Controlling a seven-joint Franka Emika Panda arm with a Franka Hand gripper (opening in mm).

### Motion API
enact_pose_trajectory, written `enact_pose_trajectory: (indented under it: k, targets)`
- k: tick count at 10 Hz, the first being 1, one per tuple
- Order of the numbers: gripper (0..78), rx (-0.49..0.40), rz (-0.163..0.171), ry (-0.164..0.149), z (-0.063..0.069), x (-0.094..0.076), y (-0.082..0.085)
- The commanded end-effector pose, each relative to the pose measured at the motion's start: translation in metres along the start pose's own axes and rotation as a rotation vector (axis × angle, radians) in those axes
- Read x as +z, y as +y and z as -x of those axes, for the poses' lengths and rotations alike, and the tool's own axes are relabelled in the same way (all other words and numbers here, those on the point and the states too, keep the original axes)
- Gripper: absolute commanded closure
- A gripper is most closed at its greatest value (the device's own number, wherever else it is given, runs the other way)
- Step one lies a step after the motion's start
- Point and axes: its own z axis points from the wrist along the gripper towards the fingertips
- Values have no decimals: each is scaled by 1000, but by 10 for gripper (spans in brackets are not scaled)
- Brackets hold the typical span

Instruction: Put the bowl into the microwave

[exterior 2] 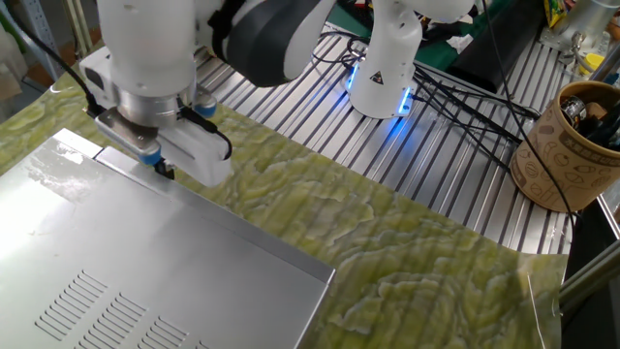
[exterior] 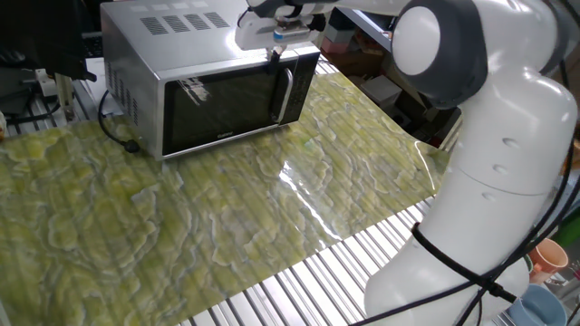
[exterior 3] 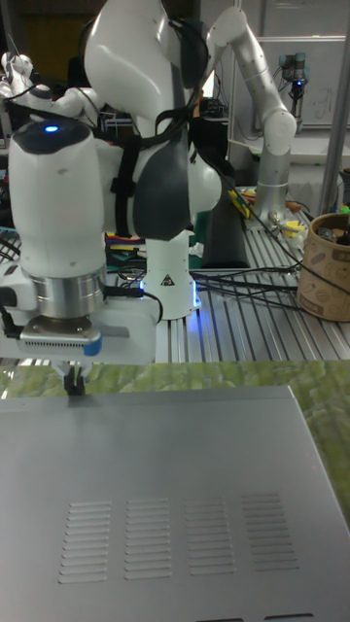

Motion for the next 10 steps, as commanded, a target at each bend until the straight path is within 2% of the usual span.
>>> enact_pose_trajectory:
  k: [1,3,7,10]
  targets:
    - [764,10,13,-23,2,-3,3]
    - [764,15,76,11,-4,-7,10]
    - [764,11,86,29,-18,-23,33]
    - [764,13,77,1,-46,-48,67]
